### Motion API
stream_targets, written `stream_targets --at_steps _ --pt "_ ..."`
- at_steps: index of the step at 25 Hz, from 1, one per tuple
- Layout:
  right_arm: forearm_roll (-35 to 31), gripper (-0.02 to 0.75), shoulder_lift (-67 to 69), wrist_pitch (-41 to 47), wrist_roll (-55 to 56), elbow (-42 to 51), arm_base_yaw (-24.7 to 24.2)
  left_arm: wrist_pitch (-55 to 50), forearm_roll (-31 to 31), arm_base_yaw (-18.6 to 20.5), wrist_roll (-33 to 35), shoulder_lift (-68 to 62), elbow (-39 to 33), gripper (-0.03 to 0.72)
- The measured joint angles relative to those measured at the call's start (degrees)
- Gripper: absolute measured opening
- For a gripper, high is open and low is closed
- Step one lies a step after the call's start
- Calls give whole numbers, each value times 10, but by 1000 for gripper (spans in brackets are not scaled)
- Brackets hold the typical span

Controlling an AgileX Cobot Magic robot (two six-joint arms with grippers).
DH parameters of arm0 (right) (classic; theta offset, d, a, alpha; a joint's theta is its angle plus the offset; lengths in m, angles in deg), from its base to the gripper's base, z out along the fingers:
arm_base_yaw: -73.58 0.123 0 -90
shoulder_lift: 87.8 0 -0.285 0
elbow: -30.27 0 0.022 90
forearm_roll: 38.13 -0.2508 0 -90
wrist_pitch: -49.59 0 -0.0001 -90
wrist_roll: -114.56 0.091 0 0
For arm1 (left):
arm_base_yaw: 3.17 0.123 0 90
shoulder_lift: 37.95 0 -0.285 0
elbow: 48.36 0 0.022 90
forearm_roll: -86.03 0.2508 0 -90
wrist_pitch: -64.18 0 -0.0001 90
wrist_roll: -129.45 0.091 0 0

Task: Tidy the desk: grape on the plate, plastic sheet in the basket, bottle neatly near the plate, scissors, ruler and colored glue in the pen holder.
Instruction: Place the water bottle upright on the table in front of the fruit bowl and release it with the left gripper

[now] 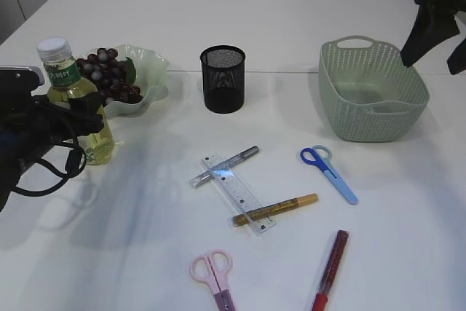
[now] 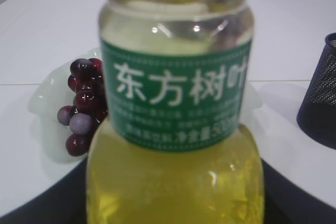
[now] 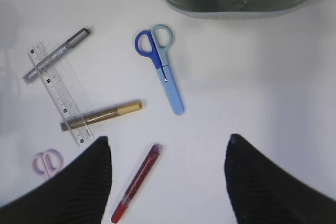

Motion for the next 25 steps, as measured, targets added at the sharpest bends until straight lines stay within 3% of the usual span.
stream_targets --at_steps 8,15,25 --pt "0 524 0 0 0 0 0 0 16 0 1 -1 0 449" --pt "0 524 0 0 0 0 0 1 0 0 1 -1 0 567" --pt "0 524 0 0 0 0 0 5 -6 0 1 11 0 576"
